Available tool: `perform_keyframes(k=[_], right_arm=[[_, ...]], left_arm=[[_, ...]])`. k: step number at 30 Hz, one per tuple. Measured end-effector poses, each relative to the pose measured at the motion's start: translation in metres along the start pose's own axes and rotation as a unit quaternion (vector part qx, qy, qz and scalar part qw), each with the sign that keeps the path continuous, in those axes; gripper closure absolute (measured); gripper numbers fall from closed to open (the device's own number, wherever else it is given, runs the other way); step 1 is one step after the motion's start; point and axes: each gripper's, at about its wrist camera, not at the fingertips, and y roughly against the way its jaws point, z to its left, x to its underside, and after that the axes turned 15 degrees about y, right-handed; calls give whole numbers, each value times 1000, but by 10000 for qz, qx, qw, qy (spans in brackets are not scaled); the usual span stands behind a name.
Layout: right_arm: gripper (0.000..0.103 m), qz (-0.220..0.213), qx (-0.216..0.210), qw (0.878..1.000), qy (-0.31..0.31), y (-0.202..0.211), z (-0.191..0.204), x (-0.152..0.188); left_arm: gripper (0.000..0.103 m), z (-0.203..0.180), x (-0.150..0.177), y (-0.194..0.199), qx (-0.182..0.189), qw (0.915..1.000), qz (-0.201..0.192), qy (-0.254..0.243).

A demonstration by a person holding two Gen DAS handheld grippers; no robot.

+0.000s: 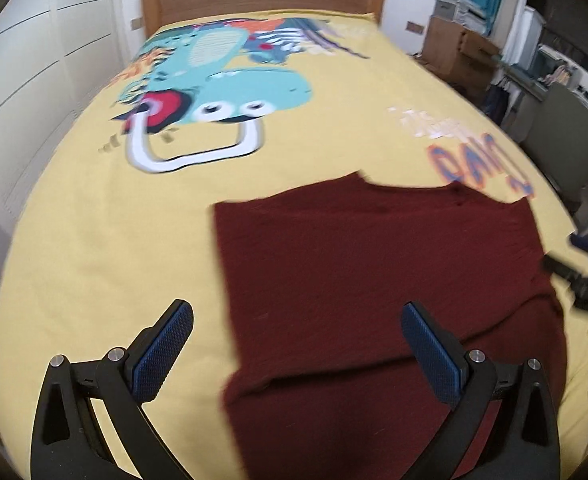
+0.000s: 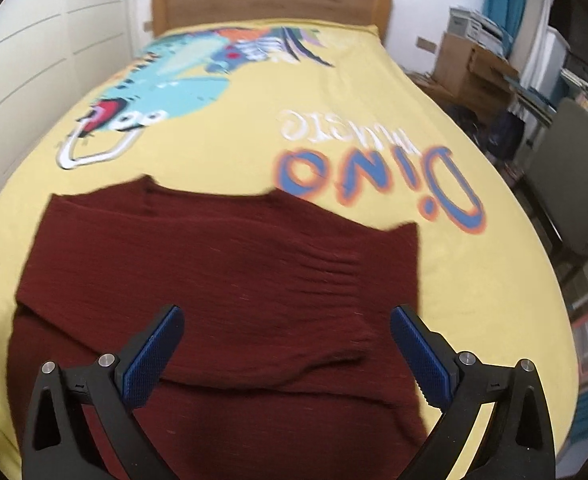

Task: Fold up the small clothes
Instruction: 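Lift both tools and move them to the sweater hem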

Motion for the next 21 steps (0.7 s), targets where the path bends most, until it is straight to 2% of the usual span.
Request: perform_keyframes(k=[2,5,7,9,14,17,21], right_arm=[[0,-83,-66,9999,81,0,16,-2],[0,-11,-29,9997,251,-14,36,0],[0,113,-81,9995,292,-30,44,5],[0,229,-90,9992,325,-46,48,11],[0,581,-40,9976,384,-82,45,31],[0,520,-22,9984,210,-84,27,40],[0,566,-1,9984,-66,-86,1,49]], left_arm=[[1,-21,-3,-18,36,9999,83,-55],[1,-33,20,-53,94,9993,371,16],[1,-37,39,-74,-43,9985,553,-26],[1,-38,45,-92,-183,9973,707,-35],[1,-21,56,-97,-310,9974,612,-201],[1,-6,57,-98,-379,9971,631,-170],[1,16,61,-96,-78,9972,744,53]])
